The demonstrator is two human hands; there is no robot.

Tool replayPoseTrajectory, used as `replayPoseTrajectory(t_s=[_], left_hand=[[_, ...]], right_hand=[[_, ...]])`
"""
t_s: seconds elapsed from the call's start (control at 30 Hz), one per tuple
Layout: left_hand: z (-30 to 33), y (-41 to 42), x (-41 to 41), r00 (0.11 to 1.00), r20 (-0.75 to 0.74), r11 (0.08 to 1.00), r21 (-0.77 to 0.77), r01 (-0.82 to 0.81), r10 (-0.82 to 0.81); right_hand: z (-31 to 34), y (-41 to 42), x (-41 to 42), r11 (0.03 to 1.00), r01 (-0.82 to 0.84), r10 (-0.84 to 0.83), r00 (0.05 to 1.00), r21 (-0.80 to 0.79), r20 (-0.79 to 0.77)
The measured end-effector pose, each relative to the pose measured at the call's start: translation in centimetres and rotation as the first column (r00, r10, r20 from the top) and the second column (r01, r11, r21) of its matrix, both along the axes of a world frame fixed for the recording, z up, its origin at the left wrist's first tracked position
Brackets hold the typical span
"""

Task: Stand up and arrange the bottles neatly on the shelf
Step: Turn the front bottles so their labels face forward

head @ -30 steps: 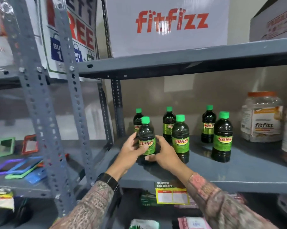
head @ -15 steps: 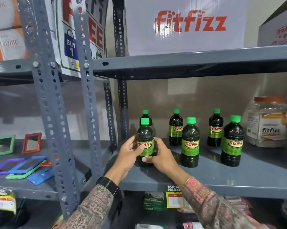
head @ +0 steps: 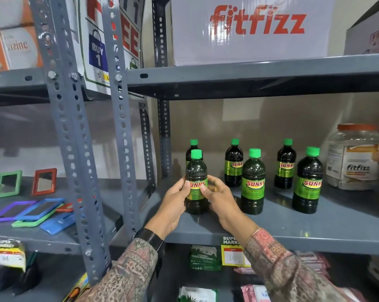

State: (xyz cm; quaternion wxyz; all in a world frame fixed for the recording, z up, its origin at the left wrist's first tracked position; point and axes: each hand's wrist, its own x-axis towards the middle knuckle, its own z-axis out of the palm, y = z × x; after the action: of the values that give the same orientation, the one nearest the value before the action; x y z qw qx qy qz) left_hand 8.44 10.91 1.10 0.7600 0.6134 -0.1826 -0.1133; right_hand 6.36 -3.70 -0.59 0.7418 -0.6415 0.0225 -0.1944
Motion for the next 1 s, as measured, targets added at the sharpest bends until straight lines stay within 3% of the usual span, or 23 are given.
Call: replayPoseTrajectory(t_s=[0.5,0.57,0.63,0.7,0.77,0.87,0.93,1.0], left_hand=[[-0.2,0.6,-0.4,0.996,0.037,0.996,0.001,-0.086,0.086],[-0.6,0.9,-1.3,0.969,0.1,0.974,0.008,-0.228,0.227],[-1.1,1.1,-2.9,0.873,0.19,0.892,-0.038,-0.45,0.448],[-1.0,0.7,-5.3,0.778,0.3,0.829,-0.097,-0.551,0.552],[-0.8,-1.0,-7.0,0.779,0.426,0.872,-0.051,-0.488,0.461],[0.2,-4.9,-7.4,0.878,0.461,0.959,0.167,-0.227,0.128],[0.9,-7.7,-7.1,0.914,0.406,0.962,0.248,-0.117,0.007],[1.6,-10.1,-6.7,0.953,0.301,0.973,0.227,-0.036,-0.035]], right_hand=[[0.4,0.9,-1.7,0.995,0.025,-0.029,0.999,-0.101,-0.035],[0.5,0.4,-3.3,0.986,0.022,-0.027,0.999,-0.163,-0.025],[0.5,-0.8,-5.9,0.977,0.066,-0.064,0.998,-0.204,0.016],[0.3,-2.3,-8.9,0.979,0.149,-0.133,0.984,-0.139,0.117],[0.0,-4.0,-11.4,0.951,0.308,-0.292,0.922,-0.023,0.253],[-0.4,-7.1,-11.9,0.819,0.569,-0.56,0.768,0.07,0.311],[-0.4,-9.5,-10.7,0.811,0.582,-0.578,0.779,0.063,0.245],[0.0,-11.3,-9.1,0.887,0.461,-0.46,0.88,0.02,0.116]])
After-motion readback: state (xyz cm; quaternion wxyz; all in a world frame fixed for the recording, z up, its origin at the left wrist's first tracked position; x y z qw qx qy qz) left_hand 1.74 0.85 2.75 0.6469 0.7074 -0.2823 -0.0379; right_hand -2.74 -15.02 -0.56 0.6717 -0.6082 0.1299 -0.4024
